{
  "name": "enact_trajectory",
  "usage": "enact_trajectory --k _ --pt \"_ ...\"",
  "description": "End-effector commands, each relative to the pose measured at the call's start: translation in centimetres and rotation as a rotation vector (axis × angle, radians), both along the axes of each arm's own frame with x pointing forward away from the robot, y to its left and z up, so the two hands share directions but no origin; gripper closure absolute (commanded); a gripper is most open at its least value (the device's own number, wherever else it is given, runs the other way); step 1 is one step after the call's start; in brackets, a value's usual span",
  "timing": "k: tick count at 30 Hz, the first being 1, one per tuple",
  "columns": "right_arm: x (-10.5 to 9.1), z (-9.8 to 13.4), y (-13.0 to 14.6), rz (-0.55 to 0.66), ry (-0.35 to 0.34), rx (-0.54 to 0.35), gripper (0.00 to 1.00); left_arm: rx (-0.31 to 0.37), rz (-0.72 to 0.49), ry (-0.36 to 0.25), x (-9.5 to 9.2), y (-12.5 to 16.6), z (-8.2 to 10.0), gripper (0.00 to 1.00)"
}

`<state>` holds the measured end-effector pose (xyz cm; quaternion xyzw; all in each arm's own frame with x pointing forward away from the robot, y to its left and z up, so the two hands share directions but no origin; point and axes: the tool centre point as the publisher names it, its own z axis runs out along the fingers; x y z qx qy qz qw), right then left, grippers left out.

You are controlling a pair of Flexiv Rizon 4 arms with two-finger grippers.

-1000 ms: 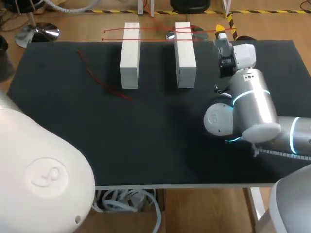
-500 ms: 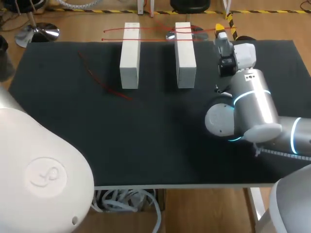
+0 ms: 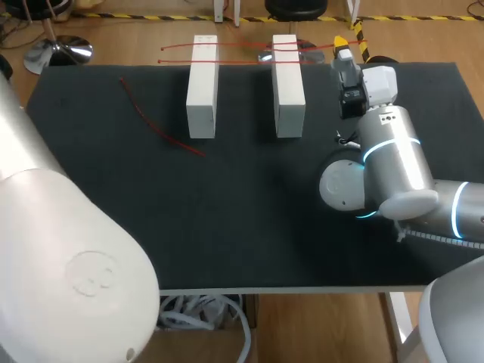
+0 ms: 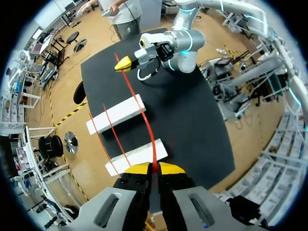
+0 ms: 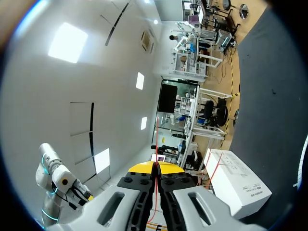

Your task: Grab the tape and strap the tape.

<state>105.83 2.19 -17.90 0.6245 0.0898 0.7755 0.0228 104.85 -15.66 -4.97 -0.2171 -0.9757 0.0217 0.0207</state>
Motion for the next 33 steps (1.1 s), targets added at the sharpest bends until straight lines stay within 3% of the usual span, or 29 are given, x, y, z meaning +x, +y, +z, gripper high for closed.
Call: enact_trajectory --k 1,9,22,24,26,33 --pt "0.0 -0.4 -0.1 0.003 -0.002 -0.007 1.00 0.059 0.011 0.096 0.4 -0.5 0.0 1.00" --pt "0.3 -0.5 -0.1 0.012 -0.003 -0.023 1.00 0.121 0.046 0.115 0.4 0.4 -0.4 1.00" --pt "0.7 -0.4 -0.1 0.031 -0.010 -0.050 1.00 0.134 0.099 0.131 -0.2 1.0 -0.8 1.00" --pt "0.8 -0.4 -0.1 0.034 -0.010 -0.051 1.00 0.122 0.071 0.123 -0.2 0.6 -1.0 1.00" --pt "0.8 -0.4 -0.1 0.037 -0.011 -0.052 1.00 0.100 0.046 0.053 0.0 -0.1 -0.7 1.00" --pt "1.0 -0.4 -0.1 0.042 -0.014 -0.047 1.00 0.100 0.046 0.053 0.0 -0.1 -0.7 1.00"
